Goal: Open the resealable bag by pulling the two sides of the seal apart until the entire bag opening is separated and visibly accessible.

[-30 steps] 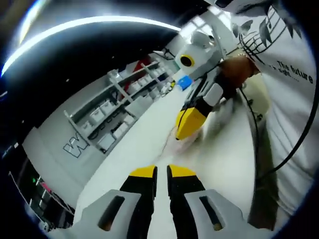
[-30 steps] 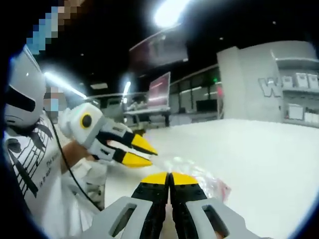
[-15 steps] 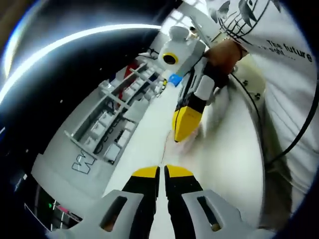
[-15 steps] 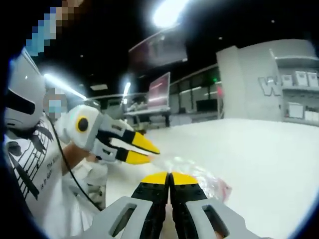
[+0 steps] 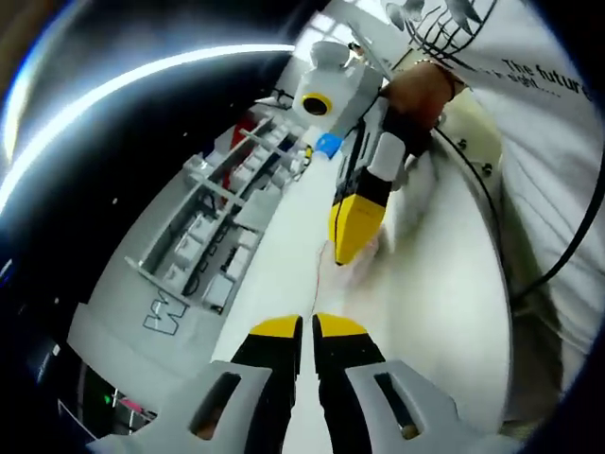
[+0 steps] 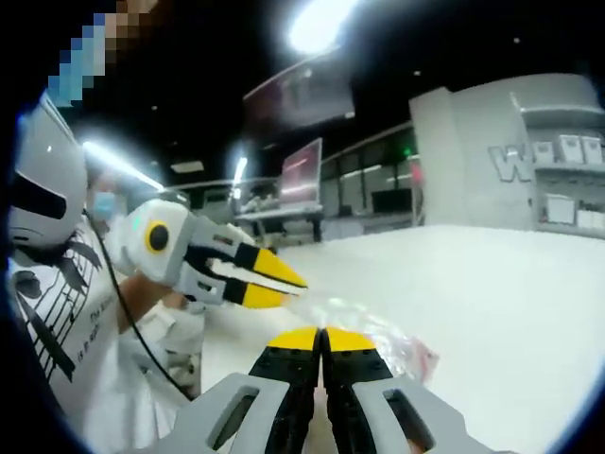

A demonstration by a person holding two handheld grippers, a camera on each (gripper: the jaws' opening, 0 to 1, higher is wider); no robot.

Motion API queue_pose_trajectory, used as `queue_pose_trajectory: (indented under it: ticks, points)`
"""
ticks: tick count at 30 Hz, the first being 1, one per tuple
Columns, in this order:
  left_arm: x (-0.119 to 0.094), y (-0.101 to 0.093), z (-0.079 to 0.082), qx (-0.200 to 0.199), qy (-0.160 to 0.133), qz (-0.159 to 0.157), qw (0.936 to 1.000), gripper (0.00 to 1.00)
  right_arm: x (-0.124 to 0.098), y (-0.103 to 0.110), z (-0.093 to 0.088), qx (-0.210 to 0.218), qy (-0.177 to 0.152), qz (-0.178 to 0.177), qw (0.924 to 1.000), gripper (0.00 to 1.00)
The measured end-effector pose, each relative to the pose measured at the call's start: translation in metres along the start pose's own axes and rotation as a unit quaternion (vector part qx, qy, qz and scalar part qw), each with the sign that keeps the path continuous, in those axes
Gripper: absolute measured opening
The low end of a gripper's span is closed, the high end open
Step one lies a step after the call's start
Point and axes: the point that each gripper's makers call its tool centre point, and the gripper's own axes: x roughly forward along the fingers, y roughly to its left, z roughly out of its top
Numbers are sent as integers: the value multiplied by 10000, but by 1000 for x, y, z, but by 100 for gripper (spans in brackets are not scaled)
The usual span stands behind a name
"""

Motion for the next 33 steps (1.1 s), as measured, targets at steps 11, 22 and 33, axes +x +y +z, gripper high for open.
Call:
queue_pose_trajectory:
  ticks: [11,22,33]
  points:
    - [2,-6,3,167,-43,-184,9997,5,0,1,0,-18,6,14,10000,0]
    - [3,-7,1,326,5,-220,9992,5,0,1,0,-14,5,8,10000,0]
    - [5,-6,0,477,51,-259,9985,5,-1,1,-1,-5,-5,-11,10000,0]
